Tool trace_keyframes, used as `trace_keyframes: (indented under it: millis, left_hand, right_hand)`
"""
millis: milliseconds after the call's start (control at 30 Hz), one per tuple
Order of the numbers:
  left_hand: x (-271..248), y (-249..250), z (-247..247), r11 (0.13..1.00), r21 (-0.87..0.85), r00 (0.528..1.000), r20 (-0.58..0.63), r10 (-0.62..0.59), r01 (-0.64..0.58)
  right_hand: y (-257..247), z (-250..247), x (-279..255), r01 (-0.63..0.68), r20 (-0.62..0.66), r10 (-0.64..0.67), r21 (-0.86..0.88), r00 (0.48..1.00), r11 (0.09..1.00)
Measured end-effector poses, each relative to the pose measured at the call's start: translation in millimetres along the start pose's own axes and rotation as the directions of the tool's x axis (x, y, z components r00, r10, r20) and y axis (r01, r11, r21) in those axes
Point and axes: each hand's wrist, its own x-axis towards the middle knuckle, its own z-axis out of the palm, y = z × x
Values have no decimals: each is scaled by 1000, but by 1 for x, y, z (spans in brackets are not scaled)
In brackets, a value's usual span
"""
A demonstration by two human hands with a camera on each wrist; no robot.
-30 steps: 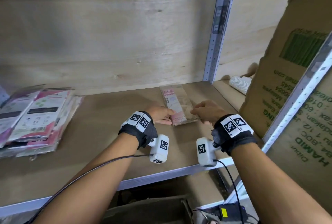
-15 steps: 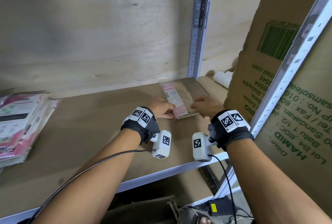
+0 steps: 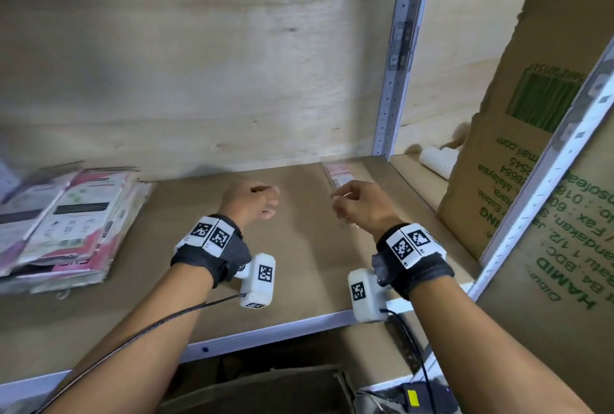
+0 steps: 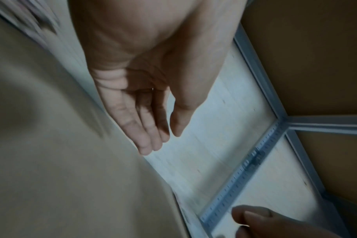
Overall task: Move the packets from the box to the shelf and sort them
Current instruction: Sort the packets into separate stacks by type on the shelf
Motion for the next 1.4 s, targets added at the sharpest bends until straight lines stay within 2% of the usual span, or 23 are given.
trace_keyframes:
  millis: [167, 333, 467, 600, 733, 800, 867, 933, 1033, 1267, 1333, 1400]
  left_hand:
    - [-15, -24, -94, 999, -37, 988, -155, -14, 9]
    - [-30, -32, -184, 995, -95, 944, -329, -7, -26]
    - [-42, -46, -239, 996, -85, 913, -408, -14, -23]
    - [-50, -58, -274, 996, -93, 902, -430, -39, -2]
    - [-53, -63, -294, 993, -117, 878, -476, -45, -12]
    - [-55, -66, -302, 991, -130, 874, -482, -64, 1]
    - [-55, -68, -307, 988, -150, 870, -485, -90, 19]
    - [-56, -70, -313, 984, -178, 862, -494, -113, 27]
    - [-57, -73, -321, 975, -219, 856, -497, -142, 34]
    - [-53, -72, -312, 972, -232, 846, -514, -140, 20]
    - [-50, -68, -299, 977, -211, 864, -488, -125, 23]
    - [-45, -64, -287, 983, -184, 908, -405, -103, 29]
  right_hand:
    - [-43, 69, -11, 65, 135, -84, 139, 987, 988]
    - [-72, 160, -19, 95, 325, -123, 103, 937, 990]
    - [-86, 225, -22, 94, 416, -116, 73, 902, 993]
    - [-109, 273, -20, 59, 465, -82, 64, 882, 996]
    - [-134, 311, -17, -43, 549, 12, 43, 836, 998]
    - [-143, 328, -16, -65, 568, 65, -21, 820, 998]
    - [-147, 344, -15, -26, 565, 81, -106, 821, 994]
    - [-147, 355, -13, 12, 551, 73, -148, 831, 989]
    - [-142, 362, -11, -30, 548, 93, -122, 831, 992]
    - [-136, 339, -11, -53, 543, 130, -154, 830, 987]
    - [-132, 322, -16, -98, 538, 118, -67, 835, 993]
    - [-126, 302, -22, -164, 527, 99, 79, 844, 983]
